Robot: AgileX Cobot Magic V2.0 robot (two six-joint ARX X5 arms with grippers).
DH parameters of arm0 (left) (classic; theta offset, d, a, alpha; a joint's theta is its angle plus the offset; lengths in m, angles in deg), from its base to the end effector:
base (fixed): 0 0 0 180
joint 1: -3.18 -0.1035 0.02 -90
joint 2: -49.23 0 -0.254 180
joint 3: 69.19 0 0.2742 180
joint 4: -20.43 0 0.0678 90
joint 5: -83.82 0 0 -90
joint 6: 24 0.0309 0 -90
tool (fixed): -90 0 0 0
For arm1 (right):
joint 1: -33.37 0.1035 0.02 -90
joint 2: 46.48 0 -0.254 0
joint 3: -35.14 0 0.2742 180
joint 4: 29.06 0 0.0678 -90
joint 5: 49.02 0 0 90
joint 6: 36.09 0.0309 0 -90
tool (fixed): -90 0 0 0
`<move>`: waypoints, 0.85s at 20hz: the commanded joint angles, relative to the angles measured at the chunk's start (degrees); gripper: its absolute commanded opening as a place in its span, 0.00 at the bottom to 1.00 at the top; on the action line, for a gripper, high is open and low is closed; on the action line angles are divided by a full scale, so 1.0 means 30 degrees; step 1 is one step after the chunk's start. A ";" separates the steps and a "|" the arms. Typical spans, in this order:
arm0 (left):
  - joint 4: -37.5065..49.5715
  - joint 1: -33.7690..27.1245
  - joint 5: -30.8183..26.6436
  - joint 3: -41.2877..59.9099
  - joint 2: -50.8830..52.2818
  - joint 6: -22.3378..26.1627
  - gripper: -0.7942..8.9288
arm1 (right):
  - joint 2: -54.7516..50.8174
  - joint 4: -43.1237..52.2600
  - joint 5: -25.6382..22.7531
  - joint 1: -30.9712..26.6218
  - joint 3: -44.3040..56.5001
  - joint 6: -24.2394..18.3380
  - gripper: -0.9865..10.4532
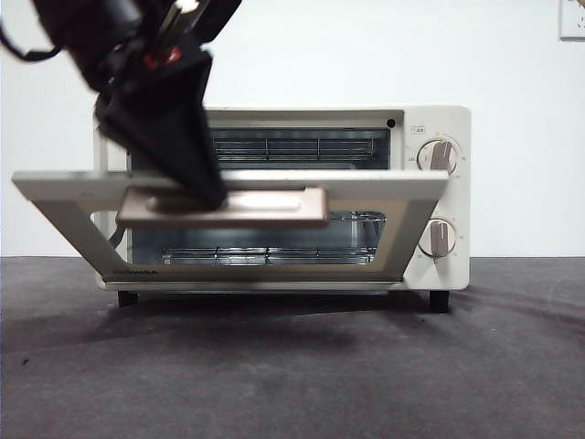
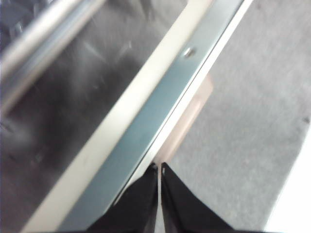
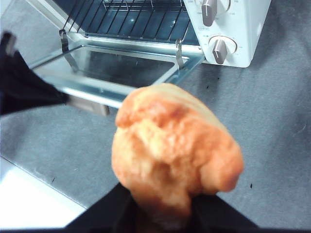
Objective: The left arm flap open the oven, the right arm pick bread and place it into oven, the left arm flap close the oven
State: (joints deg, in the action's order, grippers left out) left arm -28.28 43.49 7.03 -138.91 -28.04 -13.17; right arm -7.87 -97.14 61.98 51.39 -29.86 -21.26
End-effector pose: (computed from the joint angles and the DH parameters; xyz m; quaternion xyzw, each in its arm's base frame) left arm 0.2167 -0.1931 0.2338 0.1843 0.4188 -0.4386 0.7735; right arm 0.1291 0.0536 0.3196 0.1229 0.3930 0.2636 0.8723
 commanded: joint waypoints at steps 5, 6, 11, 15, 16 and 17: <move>0.1814 0.0270 -0.0670 0.1341 0.0095 -0.1158 0.10 | 0.0066 0.0546 0.0015 0.0131 -0.0328 -0.0189 0.15; 0.2018 0.0423 -0.0758 0.1472 0.0095 -0.1304 0.10 | 0.0066 0.0605 0.0015 0.0131 -0.0328 -0.0189 0.15; 0.2484 0.1100 -0.0823 0.2586 0.0095 -0.1647 0.10 | 0.0066 0.0641 0.0007 0.0131 -0.0328 -0.0189 0.15; 0.2455 0.1355 -0.0801 0.2710 0.0095 -0.1647 0.10 | 0.0073 0.1100 0.0007 0.0131 -0.0328 -0.0175 0.15; 0.2426 0.1355 -0.0699 0.2710 0.0095 -0.1647 0.10 | 0.0073 0.1100 0.0007 0.0131 -0.0328 -0.0168 0.15; 0.2433 0.1355 -0.0488 0.2703 0.0197 -0.1661 0.10 | 0.0073 0.1093 0.0022 0.0131 -0.0328 -0.0146 0.15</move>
State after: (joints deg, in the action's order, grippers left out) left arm -21.27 46.97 5.24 -130.14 -27.19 -17.63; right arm -7.87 -94.56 61.96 51.39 -29.86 -21.26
